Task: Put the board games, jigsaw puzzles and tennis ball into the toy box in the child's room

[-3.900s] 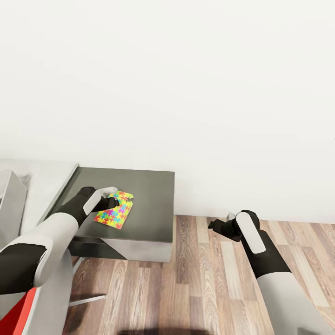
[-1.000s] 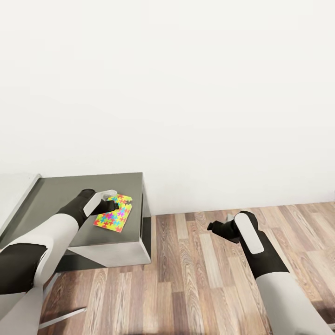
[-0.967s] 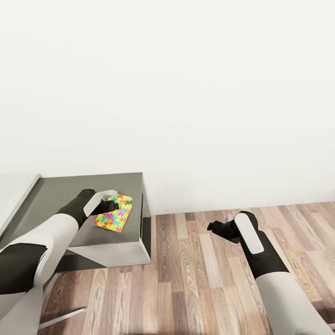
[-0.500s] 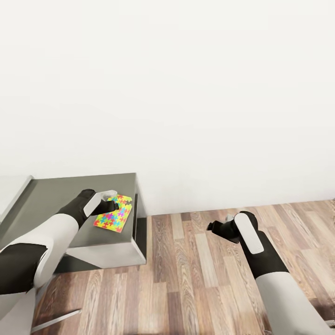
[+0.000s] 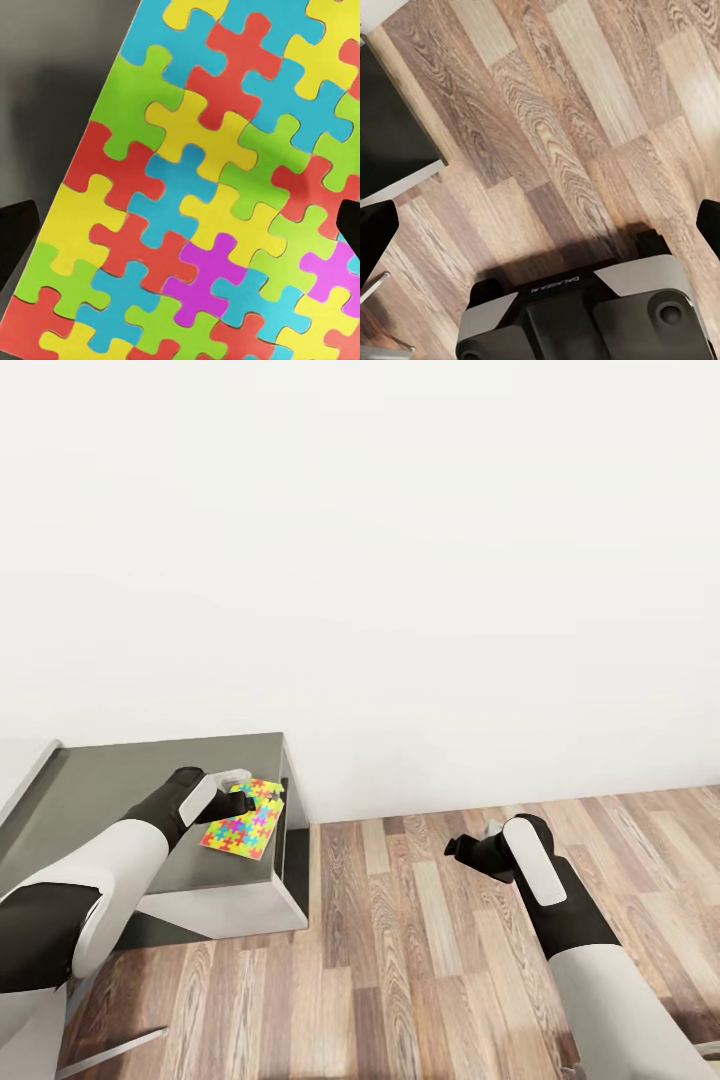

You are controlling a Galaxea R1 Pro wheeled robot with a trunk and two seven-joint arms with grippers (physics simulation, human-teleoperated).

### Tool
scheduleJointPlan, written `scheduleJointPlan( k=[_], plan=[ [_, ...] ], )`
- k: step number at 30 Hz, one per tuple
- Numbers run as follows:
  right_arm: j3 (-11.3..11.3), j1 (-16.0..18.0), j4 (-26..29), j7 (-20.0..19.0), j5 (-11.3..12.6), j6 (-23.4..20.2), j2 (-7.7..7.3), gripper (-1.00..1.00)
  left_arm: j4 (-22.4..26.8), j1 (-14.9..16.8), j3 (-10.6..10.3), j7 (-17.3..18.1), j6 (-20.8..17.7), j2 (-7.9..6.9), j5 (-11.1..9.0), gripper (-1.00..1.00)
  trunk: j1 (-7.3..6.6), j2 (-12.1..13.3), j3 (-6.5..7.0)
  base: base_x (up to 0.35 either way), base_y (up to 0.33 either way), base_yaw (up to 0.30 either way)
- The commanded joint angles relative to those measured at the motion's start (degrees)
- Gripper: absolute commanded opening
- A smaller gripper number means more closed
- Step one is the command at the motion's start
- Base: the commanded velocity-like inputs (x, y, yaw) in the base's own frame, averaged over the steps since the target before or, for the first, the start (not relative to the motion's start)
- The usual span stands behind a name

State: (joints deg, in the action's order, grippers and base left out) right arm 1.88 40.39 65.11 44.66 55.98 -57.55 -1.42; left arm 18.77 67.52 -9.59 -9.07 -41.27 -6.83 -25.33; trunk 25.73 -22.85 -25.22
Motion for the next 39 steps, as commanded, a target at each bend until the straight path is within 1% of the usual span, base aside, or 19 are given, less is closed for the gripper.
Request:
scheduleJointPlan(
  k=[1,10,24,30,35,39],
  plan=[
    [0.16,0.04,0.06,0.60,0.54,-0.11,-0.03,1.00,-1.79,-0.02,-0.26,-0.25,-0.13,-0.02,-1.83,1.00,0.05,-0.07,-0.10,0.000,0.000,0.000],
    [0.23,0.04,0.09,0.60,0.54,-0.11,0.03,1.00,-1.77,-0.02,-0.26,-0.25,-0.13,-0.02,-1.83,1.00,0.05,-0.07,-0.10,0.000,-0.113,0.000],
    [0.08,0.05,0.08,0.60,0.19,0.20,0.02,1.00,-1.63,-0.02,-0.39,-0.25,-0.13,-0.15,-1.75,1.00,0.05,-0.07,-0.10,0.000,-0.008,0.000],
    [0.14,0.04,0.11,0.60,0.30,0.99,0.08,1.00,-1.52,-0.02,-0.50,-0.25,-0.05,-0.36,-1.80,1.00,0.05,-0.07,-0.10,0.000,0.000,0.000],
    [0.14,0.04,-0.18,0.60,0.28,1.11,0.08,1.00,0.93,-0.08,-0.49,-0.15,-0.11,-0.53,-1.83,1.00,0.05,-0.07,-0.10,0.000,0.000,0.000],
    [0.15,0.04,-0.23,0.60,0.28,1.12,0.06,1.00,1.72,-0.16,-0.45,-0.09,-0.12,-0.55,-1.83,1.00,0.05,-0.07,-0.10,0.000,0.000,0.000]
  ],
)
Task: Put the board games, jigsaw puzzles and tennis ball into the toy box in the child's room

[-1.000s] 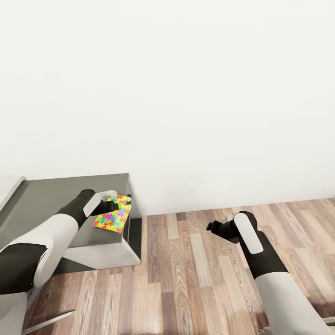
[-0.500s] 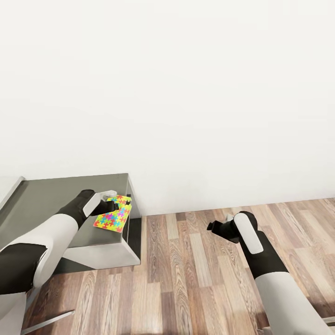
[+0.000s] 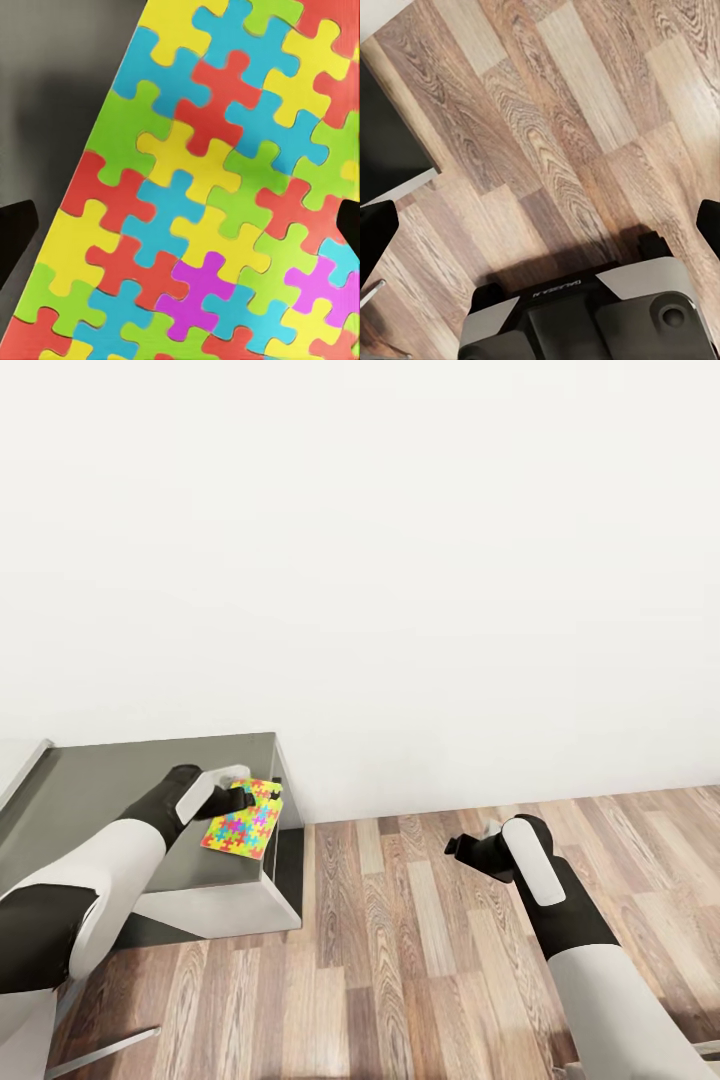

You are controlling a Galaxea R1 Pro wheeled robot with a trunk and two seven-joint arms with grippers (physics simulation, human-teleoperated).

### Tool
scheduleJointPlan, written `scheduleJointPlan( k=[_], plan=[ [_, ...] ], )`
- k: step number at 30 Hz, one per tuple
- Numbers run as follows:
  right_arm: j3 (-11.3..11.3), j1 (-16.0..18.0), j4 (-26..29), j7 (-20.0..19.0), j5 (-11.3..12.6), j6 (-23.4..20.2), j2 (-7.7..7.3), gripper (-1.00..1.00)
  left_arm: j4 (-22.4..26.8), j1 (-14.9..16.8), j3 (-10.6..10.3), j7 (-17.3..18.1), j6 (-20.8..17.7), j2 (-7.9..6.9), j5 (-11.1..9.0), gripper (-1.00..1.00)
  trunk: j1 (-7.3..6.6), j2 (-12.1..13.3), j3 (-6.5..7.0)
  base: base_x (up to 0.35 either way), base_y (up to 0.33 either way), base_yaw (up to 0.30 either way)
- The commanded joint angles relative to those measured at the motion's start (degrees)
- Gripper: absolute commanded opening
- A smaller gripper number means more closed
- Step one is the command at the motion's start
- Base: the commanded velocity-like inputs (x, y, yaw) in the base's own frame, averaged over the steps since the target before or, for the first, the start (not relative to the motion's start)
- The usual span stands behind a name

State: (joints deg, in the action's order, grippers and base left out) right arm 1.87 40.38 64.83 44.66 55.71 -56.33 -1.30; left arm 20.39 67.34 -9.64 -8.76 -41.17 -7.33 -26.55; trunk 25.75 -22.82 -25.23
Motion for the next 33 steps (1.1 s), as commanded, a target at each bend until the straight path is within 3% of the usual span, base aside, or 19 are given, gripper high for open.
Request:
scheduleJointPlan(
  k=[1,10,20,24,28,29,33],
  plan=[
    [0.15,0.05,0.05,0.60,0.54,-0.10,-0.04,1.00,0.47,0.01,-0.36,-0.40,-0.22,-0.08,-0.61,1.00,0.03,-0.10,-0.09,0.000,0.000,0.000],
    [0.23,0.05,0.04,0.60,0.62,-0.10,-0.02,1.00,1.77,-0.01,0.30,-0.36,-0.24,-0.33,-0.69,1.00,0.03,-0.10,-0.09,0.000,0.000,0.000],
    [0.32,0.05,0.04,0.60,0.61,-0.10,0.03,1.00,6.10,-0.02,0.50,0.49,-1.36,-2.89,-1.30,1.00,0.03,-0.10,-0.09,0.000,0.000,0.000],
    [0.23,0.05,0.04,0.60,0.56,-0.10,0.00,1.00,6.49,-0.02,1.38,4.03,-2.90,-4.54,-1.42,1.00,0.03,-0.10,-0.09,0.000,0.000,0.000],
    [0.17,0.05,0.02,0.54,0.63,0.42,-0.07,1.00,6.62,-0.02,3.76,11.42,-5.66,-6.46,-1.40,1.00,0.03,-0.10,-0.09,0.000,0.000,0.000],
    [0.16,0.05,-0.02,0.40,0.69,0.78,-0.16,1.00,6.66,-0.02,4.69,14.87,-6.97,-7.07,-1.35,1.00,0.03,-0.10,-0.09,0.000,0.000,0.000],
    [0.12,0.05,-0.51,-1.72,0.77,1.41,-0.37,1.00,6.73,-0.02,5.94,23.13,-9.63,-8.59,-1.21,1.00,0.03,-0.10,-0.09,0.000,0.000,0.000]
  ],
)
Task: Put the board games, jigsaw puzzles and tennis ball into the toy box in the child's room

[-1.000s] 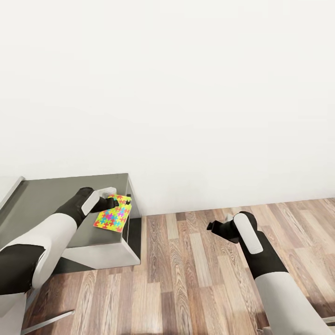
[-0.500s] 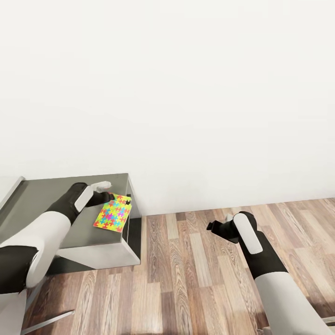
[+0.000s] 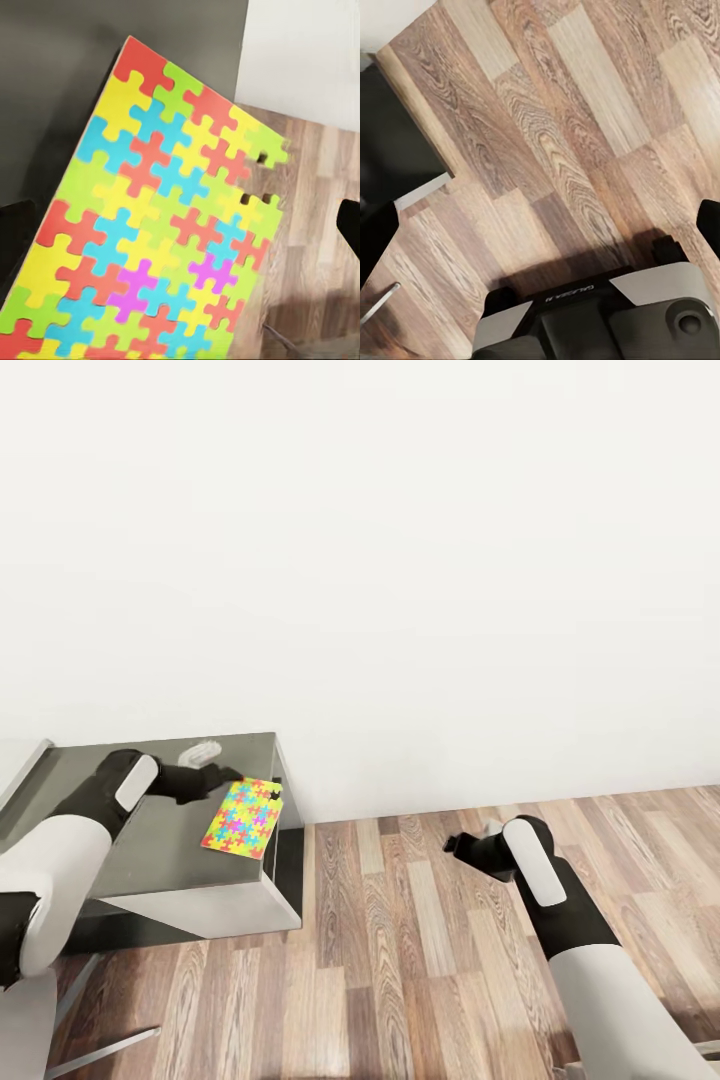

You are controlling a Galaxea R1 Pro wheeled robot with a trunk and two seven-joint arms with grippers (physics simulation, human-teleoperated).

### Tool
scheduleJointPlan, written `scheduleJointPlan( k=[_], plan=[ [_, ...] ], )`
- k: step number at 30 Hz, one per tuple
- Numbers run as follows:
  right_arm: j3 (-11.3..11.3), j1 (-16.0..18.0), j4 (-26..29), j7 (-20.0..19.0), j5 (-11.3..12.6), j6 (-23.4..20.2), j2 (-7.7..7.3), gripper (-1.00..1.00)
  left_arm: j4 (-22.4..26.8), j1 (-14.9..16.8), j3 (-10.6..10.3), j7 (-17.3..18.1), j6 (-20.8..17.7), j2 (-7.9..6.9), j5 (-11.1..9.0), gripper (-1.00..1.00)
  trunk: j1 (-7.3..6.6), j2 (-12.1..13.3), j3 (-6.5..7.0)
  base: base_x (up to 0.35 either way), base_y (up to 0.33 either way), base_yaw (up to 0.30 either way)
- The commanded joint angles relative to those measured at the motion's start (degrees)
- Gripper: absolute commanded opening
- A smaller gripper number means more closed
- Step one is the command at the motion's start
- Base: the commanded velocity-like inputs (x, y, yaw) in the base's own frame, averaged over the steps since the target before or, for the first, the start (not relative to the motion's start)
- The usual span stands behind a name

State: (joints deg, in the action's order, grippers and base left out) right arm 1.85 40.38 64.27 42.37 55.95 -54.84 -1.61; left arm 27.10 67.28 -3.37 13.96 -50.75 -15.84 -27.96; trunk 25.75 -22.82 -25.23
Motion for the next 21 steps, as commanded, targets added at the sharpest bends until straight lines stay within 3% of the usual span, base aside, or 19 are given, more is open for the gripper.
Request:
scheduleJointPlan(
  k=[1,4,6,7,10,11,14,21],
  plan=[
    [0.13,0.05,-0.10,-0.28,0.52,-0.02,-0.09,1.00,0.03,0.05,-0.21,1.93,-0.39,-0.52,0.19,1.00,0.03,-0.10,-0.09,0.000,0.000,0.000],
    [0.10,0.05,-1.08,-6.67,0.36,0.31,-0.34,1.00,0.05,0.05,0.13,9.47,-1.94,-3.11,0.08,1.00,0.03,-0.10,-0.09,0.000,0.000,0.000],
    [0.09,0.05,-1.80,-9.73,0.27,0.80,-0.42,1.00,0.05,0.05,0.22,12.81,-3.08,-3.92,0.07,1.00,0.03,-0.10,-0.09,0.000,0.000,0.000],
    [0.09,0.05,-2.77,-12.74,0.22,1.81,-0.48,1.00,0.05,0.05,0.27,16.40,-4.24,-4.49,0.08,1.00,0.03,-0.10,-0.09,0.000,0.000,0.000],
    [0.12,0.05,-4.83,-16.88,0.17,4.19,-0.53,1.00,0.05,0.05,0.26,22.20,-5.51,-5.19,0.09,1.00,0.03,-0.10,-0.09,0.000,0.000,0.000],
    [0.14,0.05,-6.66,-19.47,0.16,6.10,-0.55,1.00,0.05,0.05,0.18,26.11,-6.01,-5.55,0.18,1.00,0.03,-0.10,-0.09,0.000,0.000,0.000],
    [0.16,0.09,-11.02,-24.88,0.20,9.35,-0.54,1.00,0.02,0.06,-0.02,33.09,-6.63,-6.09,0.56,1.00,0.03,-0.10,-0.09,0.000,0.000,0.000],
    [0.17,0.13,-17.76,-38.12,-0.76,13.05,-0.17,1.00,-0.03,0.06,-0.35,42.38,-7.51,-8.20,0.40,1.00,0.03,-0.10,-0.09,0.000,0.000,0.000]
  ],
)
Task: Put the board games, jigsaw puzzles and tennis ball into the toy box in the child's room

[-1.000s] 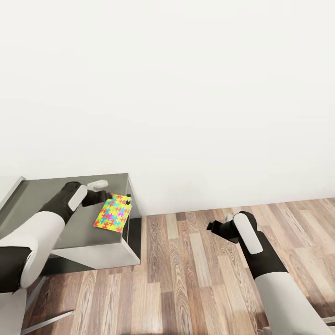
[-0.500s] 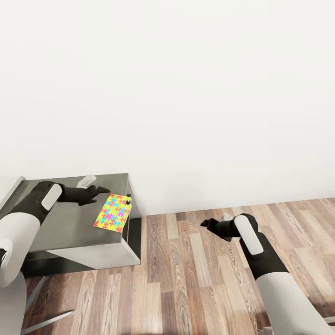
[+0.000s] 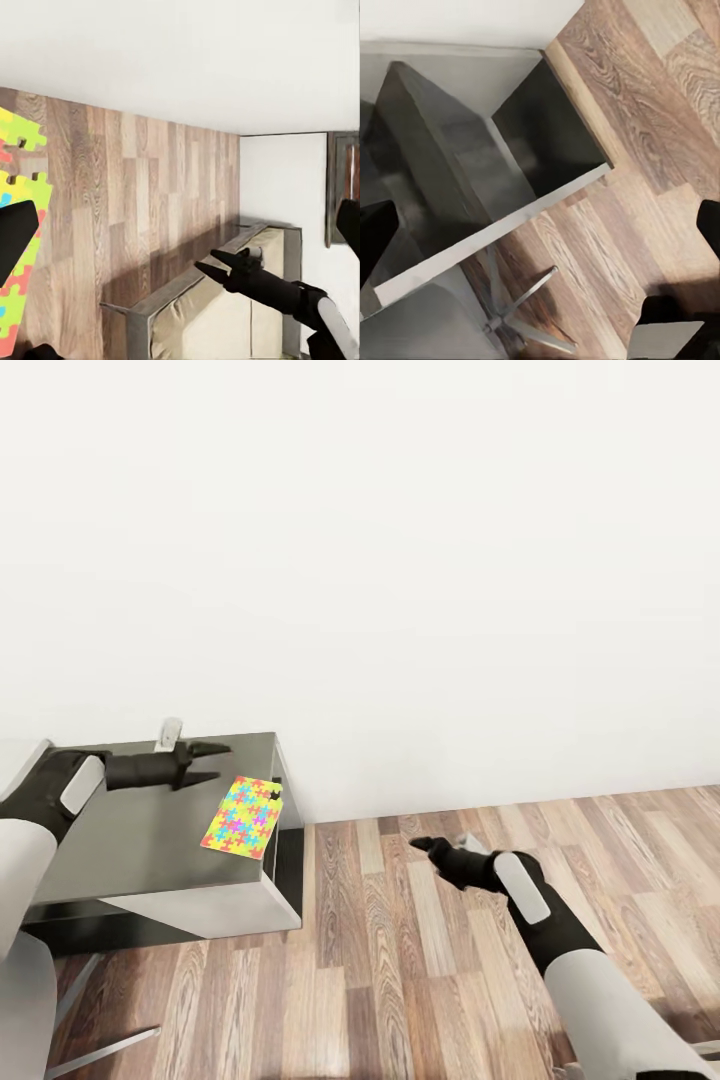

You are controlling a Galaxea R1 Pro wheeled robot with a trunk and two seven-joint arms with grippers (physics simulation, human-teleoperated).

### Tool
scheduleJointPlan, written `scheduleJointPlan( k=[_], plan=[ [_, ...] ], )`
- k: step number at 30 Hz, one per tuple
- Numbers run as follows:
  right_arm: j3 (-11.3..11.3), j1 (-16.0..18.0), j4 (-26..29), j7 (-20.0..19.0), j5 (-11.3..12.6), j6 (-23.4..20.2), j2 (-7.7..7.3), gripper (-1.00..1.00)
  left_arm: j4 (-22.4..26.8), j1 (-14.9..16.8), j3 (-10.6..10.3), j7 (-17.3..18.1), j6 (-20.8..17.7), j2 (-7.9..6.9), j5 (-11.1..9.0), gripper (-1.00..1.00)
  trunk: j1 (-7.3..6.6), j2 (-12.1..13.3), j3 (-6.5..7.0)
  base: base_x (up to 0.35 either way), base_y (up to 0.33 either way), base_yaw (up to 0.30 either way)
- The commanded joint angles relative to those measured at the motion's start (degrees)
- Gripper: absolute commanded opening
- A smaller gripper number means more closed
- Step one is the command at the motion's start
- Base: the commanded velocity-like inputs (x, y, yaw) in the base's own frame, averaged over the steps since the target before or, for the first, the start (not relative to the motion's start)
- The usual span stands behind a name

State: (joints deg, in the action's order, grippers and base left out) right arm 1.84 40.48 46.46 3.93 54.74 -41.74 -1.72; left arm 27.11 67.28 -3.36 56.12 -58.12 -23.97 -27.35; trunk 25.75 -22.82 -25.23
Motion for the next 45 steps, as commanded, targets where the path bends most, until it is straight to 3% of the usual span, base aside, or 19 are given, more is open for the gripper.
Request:
scheduleJointPlan(
  k=[1,6,11,17,22,29,45],
  plan=[
    [0.17,0.03,-0.22,-0.65,-0.01,0.41,-0.02,1.00,-0.03,0.07,-0.37,0.91,-0.21,-0.19,-0.25,1.00,0.03,-0.10,-0.09,0.000,0.000,0.000],
    [0.10,0.04,-1.07,-5.27,-5.22,3.89,0.89,1.00,-0.01,0.05,-0.33,7.74,-1.22,-0.50,-0.40,1.00,0.03,-0.10,-0.09,0.000,0.000,0.000],
    [0.16,0.04,-1.04,-6.07,-6.09,5.36,2.61,1.00,0.04,0.05,-0.54,10.91,-1.54,-0.41,-0.41,1.00,0.03,-0.10,-0.09,0.000,0.000,0.000],
    [0.69,0.04,-1.06,-6.27,-6.29,5.74,5.29,1.00,-0.02,0.04,-0.59,11.89,-1.63,-0.59,-0.40,1.00,0.03,-0.10,-0.09,0.000,0.000,0.000],
    [1.75,0.04,-0.95,-7.65,-6.24,5.77,5.74,1.00,-0.05,-0.26,-0.59,13.26,-1.64,-0.52,-0.47,1.00,0.03,-0.10,-0.09,0.000,0.000,0.000],
    [2.27,0.04,-0.80,-13.10,-6.38,5.83,5.85,1.00,-0.04,-0.71,-0.60,16.72,-1.61,-0.50,-0.12,1.00,0.03,-0.10,-0.41,0.023,0.000,0.000],
    [2.37,0.04,-0.84,-13.78,-6.47,6.25,5.85,1.00,-0.04,-0.84,-0.94,17.19,-1.56,-0.51,0.02,1.00,0.03,-0.10,-1.58,0.097,0.000,0.000]
  ],
)
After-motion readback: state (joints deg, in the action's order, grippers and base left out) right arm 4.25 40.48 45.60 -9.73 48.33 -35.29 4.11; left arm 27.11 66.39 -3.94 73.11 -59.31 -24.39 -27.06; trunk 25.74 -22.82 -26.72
